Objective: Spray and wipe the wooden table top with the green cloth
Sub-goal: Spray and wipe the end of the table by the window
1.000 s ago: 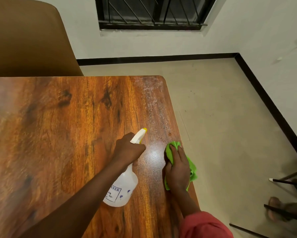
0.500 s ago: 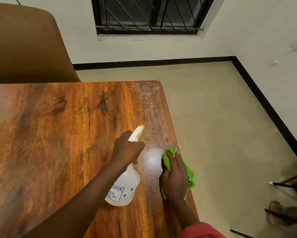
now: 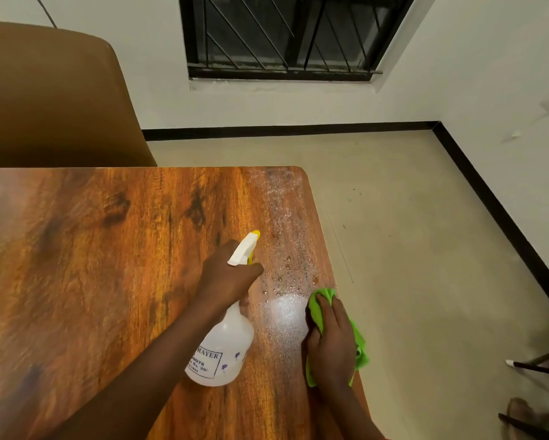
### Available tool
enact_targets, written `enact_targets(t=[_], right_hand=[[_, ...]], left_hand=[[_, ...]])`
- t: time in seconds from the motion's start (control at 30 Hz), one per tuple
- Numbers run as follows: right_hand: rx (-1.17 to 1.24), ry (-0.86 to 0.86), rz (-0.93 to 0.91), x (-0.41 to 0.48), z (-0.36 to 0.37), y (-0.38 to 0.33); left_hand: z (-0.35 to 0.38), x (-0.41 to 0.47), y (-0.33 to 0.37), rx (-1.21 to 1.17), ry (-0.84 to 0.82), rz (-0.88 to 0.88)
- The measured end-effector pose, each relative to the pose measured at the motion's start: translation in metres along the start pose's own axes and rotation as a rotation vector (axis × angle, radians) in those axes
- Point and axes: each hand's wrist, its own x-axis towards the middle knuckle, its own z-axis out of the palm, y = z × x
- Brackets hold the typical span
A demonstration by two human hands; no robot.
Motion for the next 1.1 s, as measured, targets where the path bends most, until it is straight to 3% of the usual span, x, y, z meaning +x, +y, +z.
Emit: enact_targets(t=[0.17,0.37,0.57,0.8,0.97,1.1], right_hand=[[0.040,0.012,0.015,0.044,0.010,-0.020],[-0.030,-0.129,-0.181,0.026,0.004,-0.011],[-0.024,-0.079,-0.095,0.074,0.015,-0.029],[-0.010,-0.174,-0.237,0.060,0.018,-0.034],[-0.015,-0.092,-0.162,0.094,0.028,-0.048],[-0.002,-0.156,-0.237,0.084,0.046,-0.076]], left_hand=[[-0.012,0.005,-0.021,-0.031,0.010,-0.049],[-0.018,0.014,-0.030,-0.025,0.022,-0.084],[-0.033,0.016,-0.030,-0.063,0.005,-0.081],[-0.051,0.011,-0.035,-0.007,0.009,-0.075],[-0.068,0.014,-0.036,-0.011,0.040,-0.061],[-0.068,0.014,-0.039,-0.009,0.049,-0.077]])
